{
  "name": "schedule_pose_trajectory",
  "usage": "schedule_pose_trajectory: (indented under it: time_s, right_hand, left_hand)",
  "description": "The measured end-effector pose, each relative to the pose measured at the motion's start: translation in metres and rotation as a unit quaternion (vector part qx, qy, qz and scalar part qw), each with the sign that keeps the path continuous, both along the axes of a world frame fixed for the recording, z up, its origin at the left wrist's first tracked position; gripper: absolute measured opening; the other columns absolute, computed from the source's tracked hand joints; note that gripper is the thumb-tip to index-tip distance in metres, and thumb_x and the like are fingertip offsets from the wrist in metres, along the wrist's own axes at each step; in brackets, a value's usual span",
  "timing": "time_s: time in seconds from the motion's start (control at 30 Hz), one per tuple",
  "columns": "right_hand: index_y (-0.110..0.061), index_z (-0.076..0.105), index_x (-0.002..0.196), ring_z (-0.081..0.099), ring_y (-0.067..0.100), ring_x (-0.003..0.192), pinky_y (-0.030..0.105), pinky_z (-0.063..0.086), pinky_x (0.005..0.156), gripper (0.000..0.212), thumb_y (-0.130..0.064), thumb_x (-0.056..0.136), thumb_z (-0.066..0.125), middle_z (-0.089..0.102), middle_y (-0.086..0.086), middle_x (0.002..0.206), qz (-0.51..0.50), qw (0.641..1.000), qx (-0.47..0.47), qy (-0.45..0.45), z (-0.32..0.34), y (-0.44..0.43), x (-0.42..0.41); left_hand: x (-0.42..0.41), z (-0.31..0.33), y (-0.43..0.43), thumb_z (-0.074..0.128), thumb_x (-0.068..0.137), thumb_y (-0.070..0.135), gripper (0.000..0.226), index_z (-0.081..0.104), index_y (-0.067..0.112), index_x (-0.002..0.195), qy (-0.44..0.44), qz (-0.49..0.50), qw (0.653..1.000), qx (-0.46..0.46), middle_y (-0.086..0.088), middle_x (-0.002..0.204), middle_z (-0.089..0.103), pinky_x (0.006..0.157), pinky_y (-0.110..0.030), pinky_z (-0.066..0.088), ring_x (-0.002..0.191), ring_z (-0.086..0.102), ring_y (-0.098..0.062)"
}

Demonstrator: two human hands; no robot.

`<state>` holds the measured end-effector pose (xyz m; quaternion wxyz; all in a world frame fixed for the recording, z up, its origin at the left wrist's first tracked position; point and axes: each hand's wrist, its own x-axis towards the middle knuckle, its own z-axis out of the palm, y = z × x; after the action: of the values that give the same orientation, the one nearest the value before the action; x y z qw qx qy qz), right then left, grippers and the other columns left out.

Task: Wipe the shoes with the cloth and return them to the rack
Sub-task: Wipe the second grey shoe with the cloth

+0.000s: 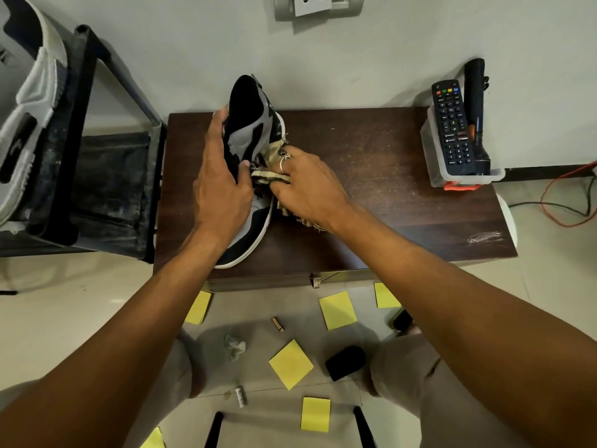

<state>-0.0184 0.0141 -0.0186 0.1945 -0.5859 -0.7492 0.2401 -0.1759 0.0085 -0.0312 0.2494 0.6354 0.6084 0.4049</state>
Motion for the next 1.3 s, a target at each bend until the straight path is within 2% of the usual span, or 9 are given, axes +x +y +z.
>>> schedule_pose_trajectory:
  time_s: [0.1,0.2,0.4,0.7,0.77,0.83,0.97,1.13,1.3]
  right_hand:
    - [-0.020,0.078,0.097,0.063,0.013,0.082,0.038,0.058,0.074,0.024,-0.022,0.084,0.059,0.062,-0.013,0.098,-0.084,0.991,0.018,0.100,0.000,0.004,0.004]
    - [-0.014,0.075,0.113,0.063,0.016,0.091,0.035,0.057,0.082,0.030,-0.020,0.088,0.060,0.060,-0.001,0.112,-0.184,0.971,0.038,0.149,-0.003,0.014,0.005]
    - [-0.017,0.075,0.100,0.065,0.013,0.073,0.029,0.054,0.064,0.016,-0.011,0.092,0.062,0.068,0.000,0.093,-0.162,0.956,-0.092,0.229,-0.010,0.005,-0.004]
    - [-0.020,0.071,0.069,0.056,0.003,0.050,0.024,0.045,0.054,0.023,-0.009,0.086,0.061,0.063,-0.009,0.061,-0.111,0.961,-0.170,0.185,-0.001,-0.011,0.003]
    - [-0.020,0.077,0.081,0.059,0.000,0.058,0.019,0.047,0.055,0.021,-0.007,0.088,0.061,0.068,-0.009,0.076,-0.148,0.960,-0.111,0.210,-0.001,-0.007,0.003]
    - [-0.016,0.078,0.104,0.065,0.007,0.082,0.026,0.056,0.074,0.023,-0.009,0.090,0.062,0.066,-0.004,0.102,-0.197,0.953,-0.030,0.229,-0.007,0.001,0.000]
    - [-0.017,0.074,0.121,0.061,0.012,0.104,0.029,0.053,0.095,0.031,-0.010,0.093,0.062,0.060,-0.002,0.120,-0.149,0.964,-0.058,0.213,-0.014,-0.002,-0.012]
    - [-0.026,0.064,0.064,0.058,0.006,0.065,0.028,0.045,0.062,0.032,-0.007,0.089,0.057,0.062,-0.005,0.077,-0.103,0.973,-0.097,0.183,-0.009,-0.018,-0.006]
    - [-0.020,0.058,0.056,0.044,0.003,0.045,0.025,0.038,0.054,0.036,-0.006,0.089,0.057,0.052,-0.012,0.049,-0.042,0.968,-0.181,0.169,-0.004,-0.025,0.004]
  left_hand:
    - [-0.001,0.001,0.001,0.058,0.096,0.007,0.078,0.021,0.032,0.160,-0.014,-0.005,1.000,-0.002,0.017,0.162,0.033,0.115,-0.014,0.028,0.147,0.034,-0.001]
    - [-0.001,0.002,0.000,0.058,0.096,0.008,0.075,0.023,0.032,0.159,-0.028,-0.010,1.000,-0.002,0.017,0.160,0.037,0.116,-0.017,0.031,0.145,0.037,0.000]
    - [-0.001,0.002,-0.001,0.057,0.096,0.007,0.077,0.022,0.035,0.158,-0.041,-0.011,0.999,-0.008,0.016,0.159,0.039,0.117,-0.025,0.036,0.143,0.039,0.002]
    - [-0.001,0.005,-0.001,0.057,0.096,0.004,0.075,0.025,0.032,0.158,-0.063,-0.017,0.998,-0.016,0.028,0.148,0.039,0.115,-0.014,0.031,0.137,0.037,0.014]
    - [-0.002,0.005,0.000,0.057,0.097,0.002,0.074,0.026,0.031,0.157,-0.076,-0.023,0.997,-0.022,0.035,0.142,0.038,0.113,-0.012,0.031,0.133,0.037,0.020]
    - [-0.002,0.005,0.000,0.058,0.097,0.001,0.074,0.026,0.029,0.158,-0.087,-0.027,0.996,-0.024,0.039,0.139,0.037,0.114,-0.013,0.032,0.134,0.037,0.018]
    - [-0.003,0.004,0.001,0.056,0.096,-0.002,0.075,0.026,0.026,0.159,-0.108,-0.028,0.993,-0.027,0.025,0.148,0.040,0.117,-0.020,0.034,0.139,0.038,0.011]
    - [-0.003,0.004,0.002,0.057,0.095,0.000,0.076,0.026,0.029,0.158,-0.104,-0.024,0.994,-0.026,0.022,0.152,0.037,0.118,-0.020,0.031,0.143,0.036,0.006]
    - [-0.003,0.006,0.002,0.059,0.096,0.002,0.076,0.027,0.032,0.158,-0.095,-0.018,0.995,-0.036,0.025,0.150,0.038,0.119,-0.022,0.033,0.141,0.036,0.009]
